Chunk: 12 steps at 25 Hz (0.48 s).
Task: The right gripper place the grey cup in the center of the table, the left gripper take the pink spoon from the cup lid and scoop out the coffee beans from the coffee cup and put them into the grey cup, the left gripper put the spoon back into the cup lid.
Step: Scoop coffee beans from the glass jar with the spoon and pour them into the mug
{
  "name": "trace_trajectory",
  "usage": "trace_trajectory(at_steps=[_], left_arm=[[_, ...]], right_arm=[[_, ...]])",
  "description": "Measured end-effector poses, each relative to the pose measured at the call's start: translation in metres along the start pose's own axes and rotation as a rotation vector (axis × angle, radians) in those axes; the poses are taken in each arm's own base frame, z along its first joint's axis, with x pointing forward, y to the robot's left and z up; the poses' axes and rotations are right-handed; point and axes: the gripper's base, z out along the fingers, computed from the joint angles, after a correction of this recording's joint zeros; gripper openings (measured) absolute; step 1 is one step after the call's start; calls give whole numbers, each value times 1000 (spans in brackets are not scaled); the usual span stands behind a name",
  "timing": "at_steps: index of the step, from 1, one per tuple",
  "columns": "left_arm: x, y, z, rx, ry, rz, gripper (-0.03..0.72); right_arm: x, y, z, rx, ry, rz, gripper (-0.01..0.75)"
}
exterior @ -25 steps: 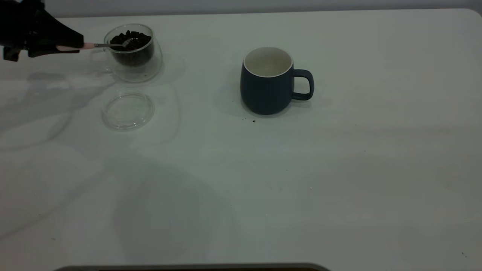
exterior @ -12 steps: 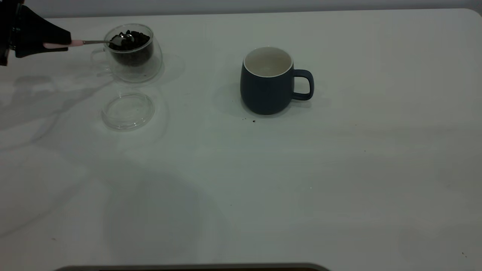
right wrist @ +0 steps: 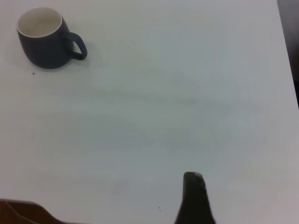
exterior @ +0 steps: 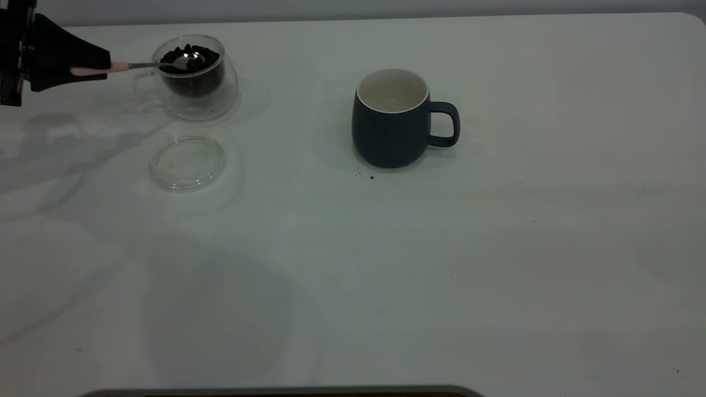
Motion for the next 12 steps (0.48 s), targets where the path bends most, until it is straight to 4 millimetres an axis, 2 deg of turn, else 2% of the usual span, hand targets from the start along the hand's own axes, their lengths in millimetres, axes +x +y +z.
trace_trajectory(at_steps=[6,12], left_arm=[[-1,-1,-3,24,-13,-30,121],[-2,1,-15,86,-28,-77,121]], right_arm=[[0,0,0,0,0,0,591],[0,0,0,0,0,0,591]])
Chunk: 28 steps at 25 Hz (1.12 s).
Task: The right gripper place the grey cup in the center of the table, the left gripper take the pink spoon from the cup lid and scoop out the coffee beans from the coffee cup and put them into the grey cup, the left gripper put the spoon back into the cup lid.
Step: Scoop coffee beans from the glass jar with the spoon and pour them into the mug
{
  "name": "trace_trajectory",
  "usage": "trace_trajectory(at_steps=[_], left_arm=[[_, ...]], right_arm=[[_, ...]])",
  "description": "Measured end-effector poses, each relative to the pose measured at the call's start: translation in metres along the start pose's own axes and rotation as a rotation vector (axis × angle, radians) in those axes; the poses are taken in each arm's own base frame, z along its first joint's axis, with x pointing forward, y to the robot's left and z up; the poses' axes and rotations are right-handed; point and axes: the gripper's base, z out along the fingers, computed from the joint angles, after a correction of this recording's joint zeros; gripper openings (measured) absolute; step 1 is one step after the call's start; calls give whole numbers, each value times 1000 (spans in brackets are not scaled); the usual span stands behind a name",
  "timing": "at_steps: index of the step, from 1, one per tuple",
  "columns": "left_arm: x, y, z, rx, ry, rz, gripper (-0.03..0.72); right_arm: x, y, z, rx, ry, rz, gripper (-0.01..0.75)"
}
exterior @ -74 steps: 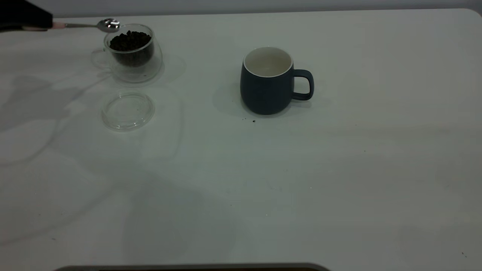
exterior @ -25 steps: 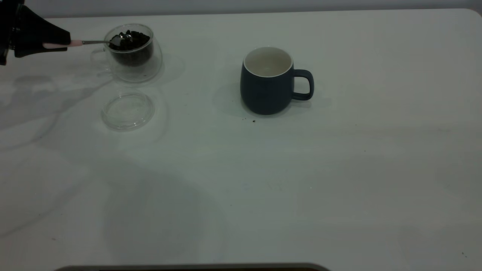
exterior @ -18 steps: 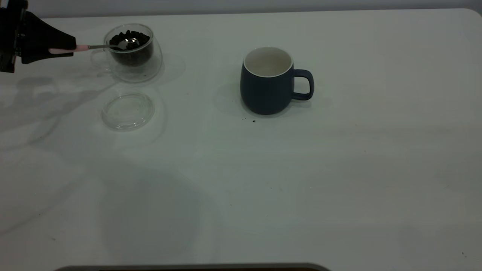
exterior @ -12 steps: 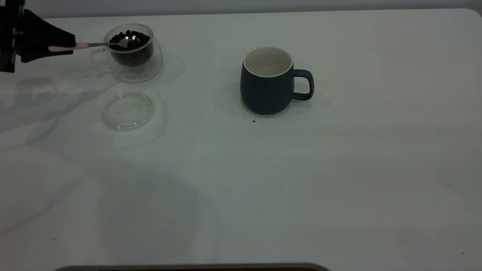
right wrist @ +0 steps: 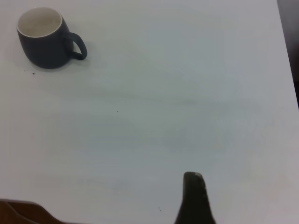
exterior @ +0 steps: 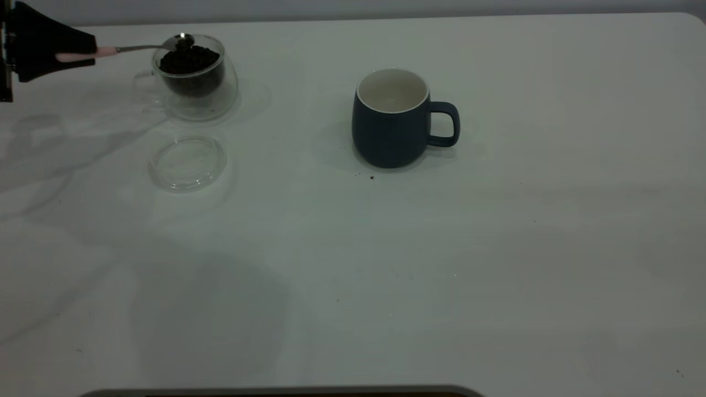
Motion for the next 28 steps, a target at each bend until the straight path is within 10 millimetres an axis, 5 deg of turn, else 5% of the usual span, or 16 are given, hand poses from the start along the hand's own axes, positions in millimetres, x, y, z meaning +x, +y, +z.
trace_trajectory(at_steps=[14,28], left_arm=[[4,-9,0,96,44,-31,121],[26,-45,64,131,216,9,121]], right_arm=[[0,0,0,0,0,0,591],[0,0,0,0,0,0,591]])
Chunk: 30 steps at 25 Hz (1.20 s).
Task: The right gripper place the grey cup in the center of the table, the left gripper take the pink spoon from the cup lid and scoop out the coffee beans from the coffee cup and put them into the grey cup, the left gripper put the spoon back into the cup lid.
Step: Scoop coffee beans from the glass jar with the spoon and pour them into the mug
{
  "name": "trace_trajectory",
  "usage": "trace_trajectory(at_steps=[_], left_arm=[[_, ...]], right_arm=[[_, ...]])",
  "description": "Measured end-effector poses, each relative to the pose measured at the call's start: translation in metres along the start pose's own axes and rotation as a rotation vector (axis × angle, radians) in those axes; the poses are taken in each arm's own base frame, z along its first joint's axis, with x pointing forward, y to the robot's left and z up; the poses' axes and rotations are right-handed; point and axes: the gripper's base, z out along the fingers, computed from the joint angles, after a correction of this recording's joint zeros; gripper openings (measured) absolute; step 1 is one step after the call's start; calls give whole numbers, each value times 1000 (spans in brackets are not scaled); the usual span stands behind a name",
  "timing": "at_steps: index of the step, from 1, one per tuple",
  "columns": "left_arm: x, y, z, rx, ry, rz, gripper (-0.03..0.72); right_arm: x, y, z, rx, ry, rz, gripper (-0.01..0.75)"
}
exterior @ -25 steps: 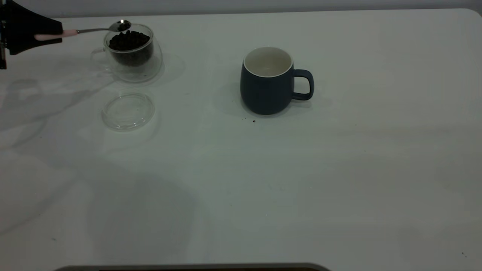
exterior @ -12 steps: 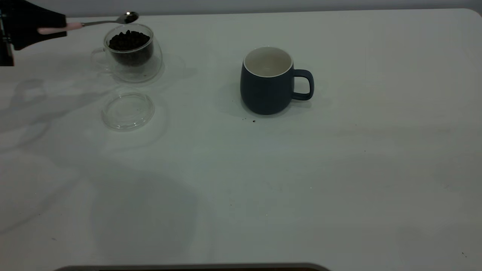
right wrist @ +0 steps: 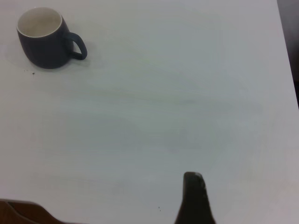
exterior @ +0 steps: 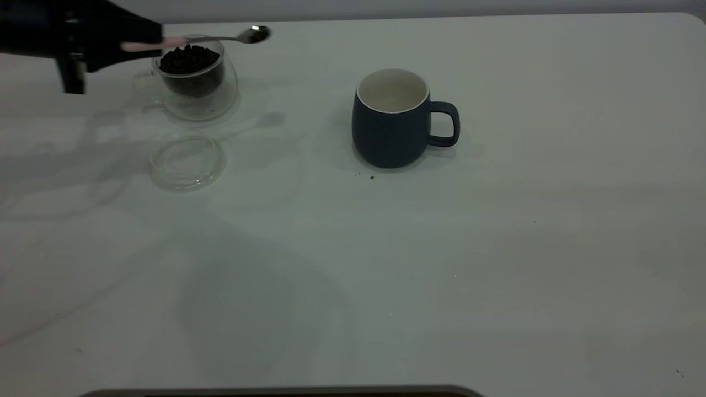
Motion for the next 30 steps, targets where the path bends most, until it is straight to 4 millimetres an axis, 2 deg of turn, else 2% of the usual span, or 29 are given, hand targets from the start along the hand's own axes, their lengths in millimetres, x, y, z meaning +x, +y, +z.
trace_trajectory(at_steps=[6,14,24,30], left_arm=[[11,-17,43,17,106,19,121],[24,-33,85,14,174,50,121],[25,-33,105,-62,128,167,121],[25,-33,111,-80,124,364,121]], right_arm=[[0,0,0,0,0,0,591],[0,0,0,0,-1,0,591],[0,0,0,0,-1,0,591],[0,0,0,0,-1,0,591]])
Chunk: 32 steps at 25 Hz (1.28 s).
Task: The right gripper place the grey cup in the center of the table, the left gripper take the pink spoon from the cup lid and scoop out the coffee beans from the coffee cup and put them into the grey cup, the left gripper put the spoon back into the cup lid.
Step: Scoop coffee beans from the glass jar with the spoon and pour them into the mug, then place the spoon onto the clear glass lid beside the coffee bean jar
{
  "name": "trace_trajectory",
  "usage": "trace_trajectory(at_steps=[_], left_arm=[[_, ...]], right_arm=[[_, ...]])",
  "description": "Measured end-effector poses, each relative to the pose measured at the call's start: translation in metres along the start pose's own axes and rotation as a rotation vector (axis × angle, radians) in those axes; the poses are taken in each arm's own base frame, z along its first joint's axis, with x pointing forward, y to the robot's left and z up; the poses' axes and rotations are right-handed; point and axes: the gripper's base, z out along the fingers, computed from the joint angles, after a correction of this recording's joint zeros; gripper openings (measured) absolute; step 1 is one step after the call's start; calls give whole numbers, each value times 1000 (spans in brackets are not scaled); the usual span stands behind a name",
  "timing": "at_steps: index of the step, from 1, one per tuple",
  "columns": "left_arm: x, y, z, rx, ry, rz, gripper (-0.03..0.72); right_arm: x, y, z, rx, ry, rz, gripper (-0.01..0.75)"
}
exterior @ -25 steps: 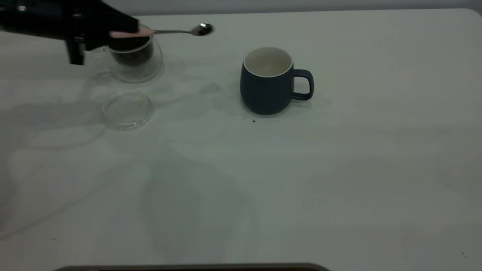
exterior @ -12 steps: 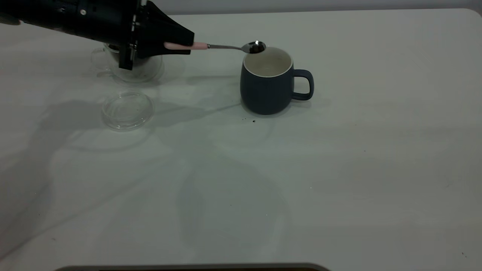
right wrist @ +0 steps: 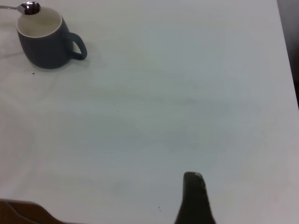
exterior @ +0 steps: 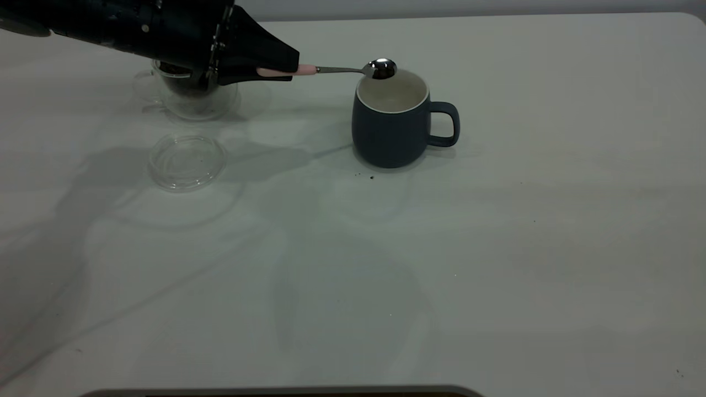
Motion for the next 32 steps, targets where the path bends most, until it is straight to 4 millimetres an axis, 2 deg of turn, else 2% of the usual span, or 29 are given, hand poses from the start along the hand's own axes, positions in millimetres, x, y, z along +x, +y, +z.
trace_trajectory(at_steps=[9,11,14,18,22,27,32], left_arm=[[0,1,4,-38,7,422,121],[0,1,4,-41,3,467,121],[-2,1,4,-38,-20,431,121],[-3,0,-1,-6,-31,259,121],[-6,-4,-21,0,14,105,121],[-12,-14,-58,13,56,51,121],[-10,-5,-99,49,13,0,121]], right_arm=[[0,0,0,0,0,0,591],[0,0,0,0,0,0,591],[0,0,0,0,0,0,591],[0,0,0,0,0,0,591],[0,0,0,0,0,0,591],[0,0,0,0,0,0,591],[0,0,0,0,0,0,591]])
